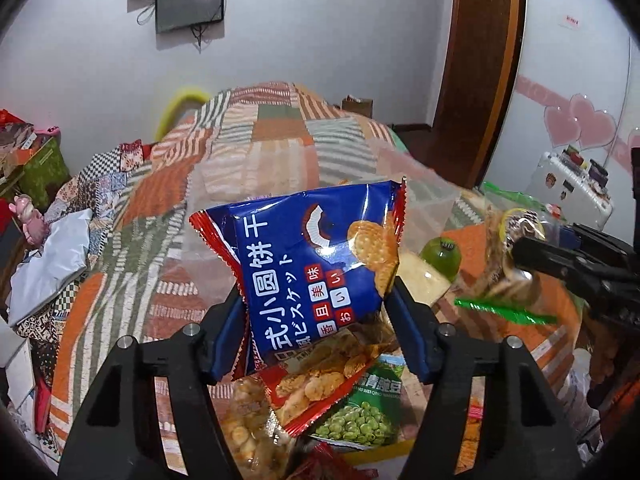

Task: Organize snacks
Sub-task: 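Lift both bags over the clear box and lower them inside, then open both tools to release the bags into the box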

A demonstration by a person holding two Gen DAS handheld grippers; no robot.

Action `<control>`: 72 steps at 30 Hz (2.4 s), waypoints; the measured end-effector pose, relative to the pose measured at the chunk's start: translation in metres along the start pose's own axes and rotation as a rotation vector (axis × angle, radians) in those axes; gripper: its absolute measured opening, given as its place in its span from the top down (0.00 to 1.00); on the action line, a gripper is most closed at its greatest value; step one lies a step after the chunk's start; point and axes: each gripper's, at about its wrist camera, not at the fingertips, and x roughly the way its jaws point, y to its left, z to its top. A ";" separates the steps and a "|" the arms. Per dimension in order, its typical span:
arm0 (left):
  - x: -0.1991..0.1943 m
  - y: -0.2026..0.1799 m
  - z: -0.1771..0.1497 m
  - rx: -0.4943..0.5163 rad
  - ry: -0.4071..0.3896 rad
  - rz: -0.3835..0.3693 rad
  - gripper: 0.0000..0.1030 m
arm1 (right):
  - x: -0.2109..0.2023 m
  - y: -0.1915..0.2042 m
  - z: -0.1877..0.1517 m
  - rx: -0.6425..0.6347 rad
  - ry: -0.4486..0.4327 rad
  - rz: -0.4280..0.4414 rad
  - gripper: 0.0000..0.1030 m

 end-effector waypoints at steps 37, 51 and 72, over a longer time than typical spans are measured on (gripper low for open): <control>0.093 0.033 0.067 -0.047 0.059 0.017 0.36 | 0.115 0.005 0.069 -0.130 0.057 -0.053 0.56; 0.124 0.033 0.063 -0.052 0.173 0.012 0.35 | 0.139 0.000 0.066 -0.130 0.162 -0.051 0.56; 0.066 0.028 0.068 -0.053 0.075 0.017 0.21 | 0.082 0.002 0.075 -0.134 0.048 -0.060 0.37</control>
